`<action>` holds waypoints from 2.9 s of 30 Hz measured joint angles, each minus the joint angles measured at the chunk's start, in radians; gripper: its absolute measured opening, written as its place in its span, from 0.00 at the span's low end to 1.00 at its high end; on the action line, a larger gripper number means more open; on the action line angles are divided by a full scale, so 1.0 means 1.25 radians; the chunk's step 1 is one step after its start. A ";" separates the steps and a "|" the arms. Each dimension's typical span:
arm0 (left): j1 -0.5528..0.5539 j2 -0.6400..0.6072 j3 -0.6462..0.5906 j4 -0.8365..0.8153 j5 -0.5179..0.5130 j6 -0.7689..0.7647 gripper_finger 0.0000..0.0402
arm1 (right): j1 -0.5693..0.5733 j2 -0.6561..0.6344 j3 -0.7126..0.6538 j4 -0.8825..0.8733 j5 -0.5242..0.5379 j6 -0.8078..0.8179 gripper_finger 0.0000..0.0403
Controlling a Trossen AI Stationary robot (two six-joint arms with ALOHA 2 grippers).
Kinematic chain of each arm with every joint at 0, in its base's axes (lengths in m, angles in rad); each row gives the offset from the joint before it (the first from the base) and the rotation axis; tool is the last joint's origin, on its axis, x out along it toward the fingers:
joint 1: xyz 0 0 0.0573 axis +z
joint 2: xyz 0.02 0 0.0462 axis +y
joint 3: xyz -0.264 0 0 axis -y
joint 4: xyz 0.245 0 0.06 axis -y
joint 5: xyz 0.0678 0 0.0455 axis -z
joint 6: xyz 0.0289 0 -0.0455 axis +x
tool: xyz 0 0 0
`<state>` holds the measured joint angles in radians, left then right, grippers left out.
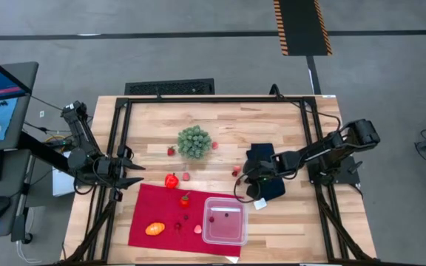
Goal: Pick and placing Produce into tupperware
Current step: Put the middle cherry into the transparent bin, then put the top cherry into the transparent bin
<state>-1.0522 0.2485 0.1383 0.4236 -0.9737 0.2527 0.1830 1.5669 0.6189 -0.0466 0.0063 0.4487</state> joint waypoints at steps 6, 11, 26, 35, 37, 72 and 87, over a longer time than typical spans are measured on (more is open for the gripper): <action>0.000 0.000 0.000 0.000 0.000 0.000 0.35 | 0.007 0.000 0.059 -0.044 0.017 -0.032 0.03; 0.000 0.000 0.000 -0.001 0.000 0.000 0.35 | 0.011 -0.001 0.114 -0.108 0.058 -0.068 0.03; 0.000 0.000 0.000 -0.013 0.000 -0.010 0.35 | 0.116 -0.002 0.296 -0.246 0.111 -0.070 0.03; 0.000 0.000 0.000 -0.013 0.000 -0.023 0.35 | 0.246 -0.003 0.333 -0.205 0.163 0.009 0.03; 0.000 0.000 0.000 -0.013 0.000 -0.023 0.35 | 0.265 0.005 0.333 -0.185 0.164 0.025 0.03; 0.000 0.000 0.000 -0.018 0.000 -0.025 0.35 | 0.268 0.138 0.333 -0.111 0.098 0.116 0.15; 0.000 0.000 0.000 -0.018 -0.001 -0.025 0.35 | 0.240 0.106 0.404 -0.152 0.115 -0.015 0.17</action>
<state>-1.0523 0.2489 0.1383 0.4015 -0.9745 0.2214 0.4828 1.6993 1.1238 -0.2363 0.1501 0.4302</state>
